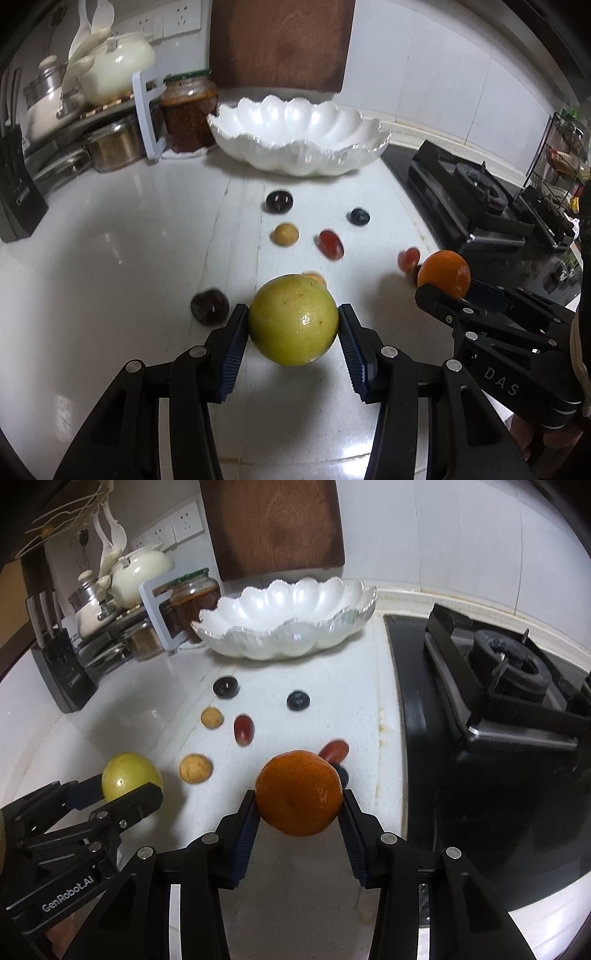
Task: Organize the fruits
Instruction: 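Lift both held fruits and carry them over the white scalloped bowl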
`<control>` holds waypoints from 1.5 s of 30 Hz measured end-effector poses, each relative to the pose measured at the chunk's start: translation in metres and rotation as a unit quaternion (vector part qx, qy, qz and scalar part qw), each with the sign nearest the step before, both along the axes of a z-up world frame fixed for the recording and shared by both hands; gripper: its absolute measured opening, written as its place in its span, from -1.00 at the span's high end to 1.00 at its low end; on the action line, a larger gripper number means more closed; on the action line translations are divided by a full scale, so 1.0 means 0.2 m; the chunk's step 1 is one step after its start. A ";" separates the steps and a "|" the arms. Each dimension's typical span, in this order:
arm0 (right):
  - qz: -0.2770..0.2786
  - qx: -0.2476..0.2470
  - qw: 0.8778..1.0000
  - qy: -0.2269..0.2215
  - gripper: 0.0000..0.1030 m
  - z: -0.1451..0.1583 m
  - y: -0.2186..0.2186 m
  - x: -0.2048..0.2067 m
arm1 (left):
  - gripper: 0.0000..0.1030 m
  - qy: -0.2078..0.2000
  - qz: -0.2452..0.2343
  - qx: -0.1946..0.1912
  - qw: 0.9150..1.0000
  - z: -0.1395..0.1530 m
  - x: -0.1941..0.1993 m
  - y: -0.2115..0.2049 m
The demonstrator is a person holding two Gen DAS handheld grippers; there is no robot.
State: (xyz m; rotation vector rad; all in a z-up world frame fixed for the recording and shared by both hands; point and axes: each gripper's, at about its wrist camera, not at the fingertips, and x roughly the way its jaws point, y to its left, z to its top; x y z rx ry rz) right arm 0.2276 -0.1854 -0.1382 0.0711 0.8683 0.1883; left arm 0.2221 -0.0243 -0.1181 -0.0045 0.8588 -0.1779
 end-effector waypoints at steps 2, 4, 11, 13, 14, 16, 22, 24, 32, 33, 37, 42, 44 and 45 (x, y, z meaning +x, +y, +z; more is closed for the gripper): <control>-0.002 -0.002 1.000 -0.007 0.14 0.03 0.00 0.01 | 0.07 -0.007 -0.003 -0.003 1.000 0.03 0.02 0.00; -0.006 -0.002 1.000 -0.015 0.14 0.07 -0.01 0.03 | 0.07 -0.016 -0.005 -0.006 1.000 0.07 0.03 0.01; -0.014 -0.007 0.999 -0.045 0.14 0.21 0.02 0.09 | 0.07 -0.046 -0.013 -0.008 0.999 0.20 0.12 0.05; -0.016 -0.009 0.999 -0.051 0.14 0.25 0.03 0.11 | 0.07 -0.052 -0.017 -0.010 0.998 0.23 0.14 0.07; -0.019 -0.011 0.998 -0.055 0.14 0.27 0.03 0.12 | 0.07 -0.055 -0.020 -0.011 0.998 0.24 0.16 0.07; -0.022 -0.015 0.998 -0.061 0.14 0.30 0.05 0.14 | 0.07 -0.061 -0.026 -0.010 0.998 0.27 0.18 0.08; -0.036 -0.015 0.996 -0.079 0.14 0.38 0.06 0.20 | 0.07 -0.079 -0.037 0.003 0.996 0.36 0.27 0.08; -0.038 -0.011 0.996 -0.085 0.14 0.41 0.05 0.22 | 0.07 -0.084 -0.037 0.005 0.996 0.38 0.28 0.07; -0.024 -0.013 0.992 -0.120 0.14 0.53 0.01 0.32 | 0.07 -0.112 -0.020 0.014 0.993 0.52 0.33 0.01; -0.023 -0.011 0.992 -0.122 0.14 0.54 0.00 0.33 | 0.07 -0.113 -0.018 0.013 0.993 0.52 0.34 0.01; -0.016 -0.006 0.992 -0.129 0.14 0.58 -0.01 0.39 | 0.07 -0.121 -0.009 0.011 0.993 0.58 0.39 -0.02; -0.001 -0.012 0.990 -0.140 0.14 0.65 0.00 0.48 | 0.07 -0.134 0.002 0.023 0.991 0.65 0.48 -0.04; 0.003 -0.011 0.990 -0.139 0.14 0.67 0.00 0.53 | 0.07 -0.141 0.005 0.030 0.990 0.67 0.52 -0.05; 0.003 -0.010 0.990 -0.138 0.14 0.68 0.00 0.56 | 0.07 -0.142 0.006 0.033 0.989 0.68 0.54 -0.05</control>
